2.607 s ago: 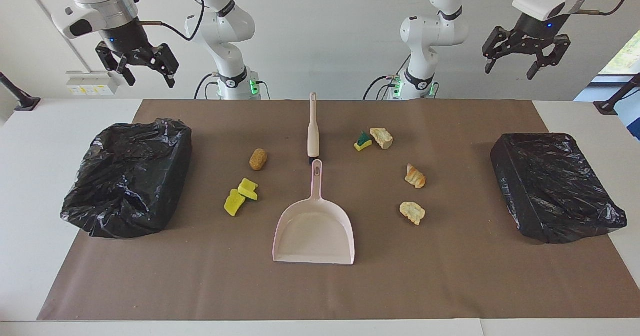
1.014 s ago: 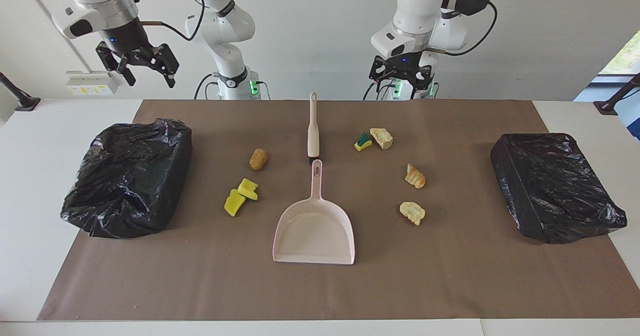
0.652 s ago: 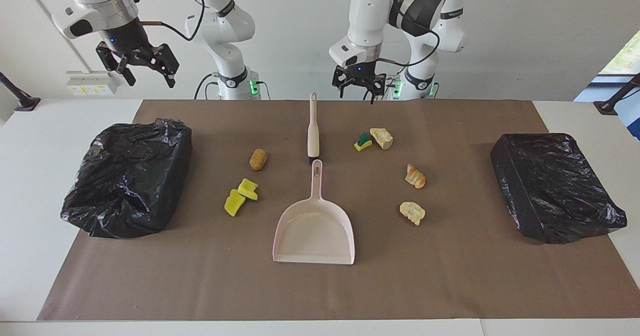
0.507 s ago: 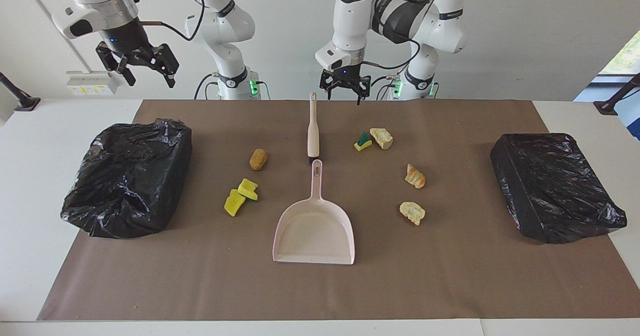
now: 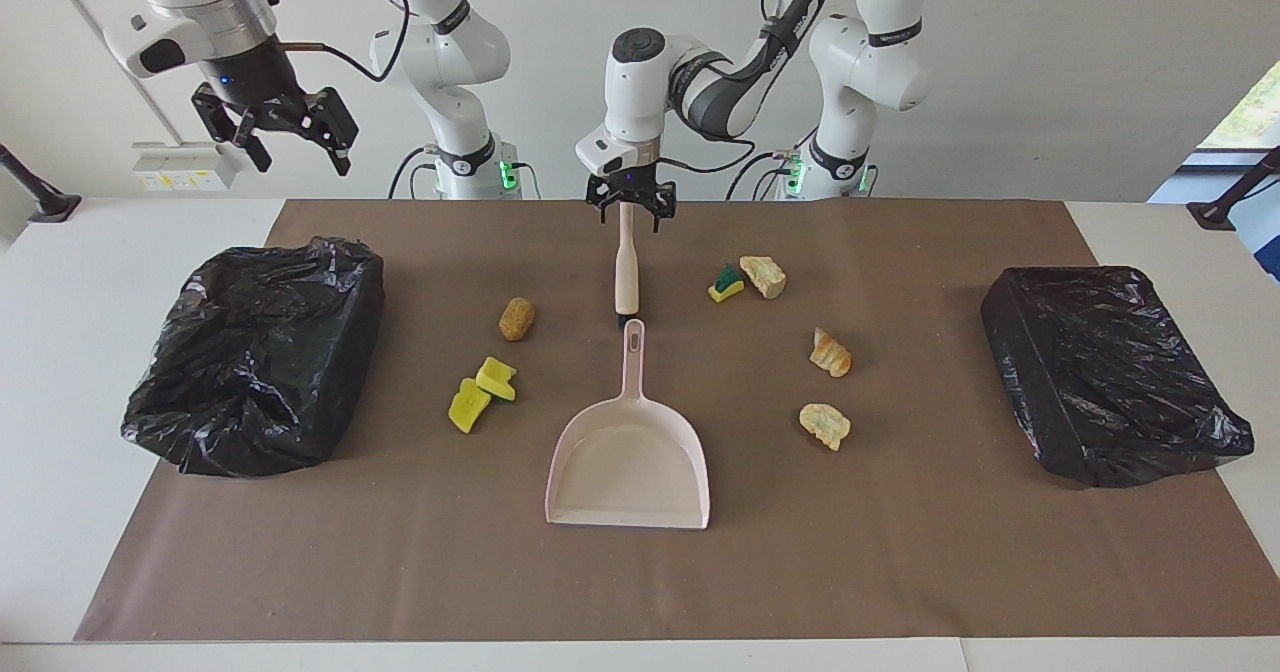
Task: Sweep and dump trash in bin
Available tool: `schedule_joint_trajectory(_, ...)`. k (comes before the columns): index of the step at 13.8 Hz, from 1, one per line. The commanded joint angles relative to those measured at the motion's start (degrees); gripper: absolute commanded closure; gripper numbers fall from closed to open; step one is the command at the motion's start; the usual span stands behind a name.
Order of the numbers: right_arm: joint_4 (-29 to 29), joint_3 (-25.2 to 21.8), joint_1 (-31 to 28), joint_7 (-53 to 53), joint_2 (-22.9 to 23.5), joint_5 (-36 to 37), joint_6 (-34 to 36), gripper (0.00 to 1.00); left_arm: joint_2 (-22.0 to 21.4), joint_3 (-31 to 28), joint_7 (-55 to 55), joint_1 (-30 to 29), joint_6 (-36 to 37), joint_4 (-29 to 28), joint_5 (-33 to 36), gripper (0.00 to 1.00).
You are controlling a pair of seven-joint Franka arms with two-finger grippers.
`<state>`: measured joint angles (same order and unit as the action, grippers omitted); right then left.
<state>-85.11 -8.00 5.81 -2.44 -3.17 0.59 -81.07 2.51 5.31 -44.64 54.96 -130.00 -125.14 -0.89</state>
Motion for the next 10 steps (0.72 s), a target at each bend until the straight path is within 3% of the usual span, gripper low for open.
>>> schedule_joint_trajectory(1, 1.35, 0.09, -0.45, 1.21, 0.54, -0.95, 1.44, 0.00, -0.67, -1.01, -2.63, 2.87, -2.71, -3.87, -0.17, 0.00)
schedule_joint_trajectory(6, 1.35, 0.09, -0.45, 1.21, 0.54, -0.95, 1.44, 0.00, 0.30, -1.01, -6.33, 3.14, -4.04, -4.32, -0.17, 0.00)
schedule_joint_trajectory(10, 1.35, 0.09, -0.45, 1.21, 0.54, -0.95, 1.44, 0.00, 0.30, -1.01, -7.04, 3.14, -3.86, -4.32, -1.83, 0.23)
